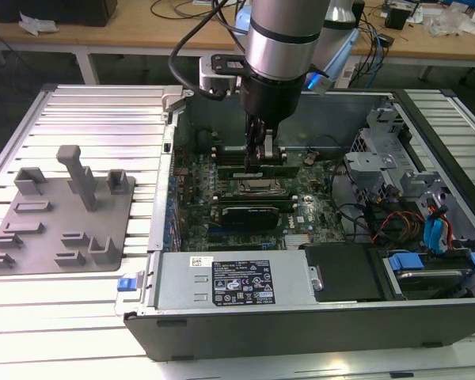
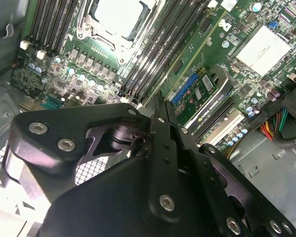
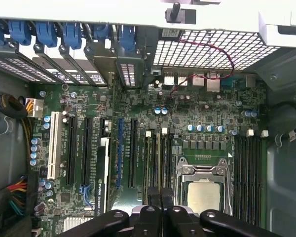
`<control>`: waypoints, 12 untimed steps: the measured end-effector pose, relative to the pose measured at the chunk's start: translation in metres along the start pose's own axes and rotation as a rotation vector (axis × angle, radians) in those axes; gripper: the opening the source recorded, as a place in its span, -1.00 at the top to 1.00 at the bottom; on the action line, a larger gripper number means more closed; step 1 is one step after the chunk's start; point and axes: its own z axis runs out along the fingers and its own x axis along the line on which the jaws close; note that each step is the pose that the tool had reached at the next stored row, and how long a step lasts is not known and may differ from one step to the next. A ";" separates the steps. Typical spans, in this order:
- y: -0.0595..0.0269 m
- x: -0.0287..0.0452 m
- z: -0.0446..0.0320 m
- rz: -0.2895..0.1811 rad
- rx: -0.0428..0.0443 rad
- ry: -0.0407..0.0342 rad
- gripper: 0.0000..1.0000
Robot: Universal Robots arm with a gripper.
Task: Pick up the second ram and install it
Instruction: 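Insert the second ram into the second slot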
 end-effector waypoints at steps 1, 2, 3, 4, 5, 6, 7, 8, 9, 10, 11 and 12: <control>0.0000 0.0000 0.0000 0.000 0.0000 0.0000 0.82; 0.0000 0.0000 0.0000 0.000 0.0000 0.0001 0.82; 0.0000 0.0000 0.0001 0.000 0.0000 0.0000 0.82; -0.0001 0.0000 0.0011 0.000 0.0003 -0.0005 0.82; -0.0002 0.0001 0.0025 0.000 0.0000 0.0000 0.82; -0.0003 0.0002 0.0045 0.000 0.0001 -0.0001 0.82; -0.0004 0.0002 0.0057 0.000 0.0000 0.0000 0.82; -0.0004 0.0002 0.0066 0.000 0.0001 0.0000 0.82; -0.0008 0.0004 0.0112 0.000 0.0000 0.0000 0.82; -0.0008 0.0005 0.0128 0.000 0.0001 0.0000 0.82; -0.0010 0.0005 0.0155 0.000 0.0001 -0.0001 0.82; -0.0011 0.0006 0.0178 0.000 0.0001 0.0000 0.82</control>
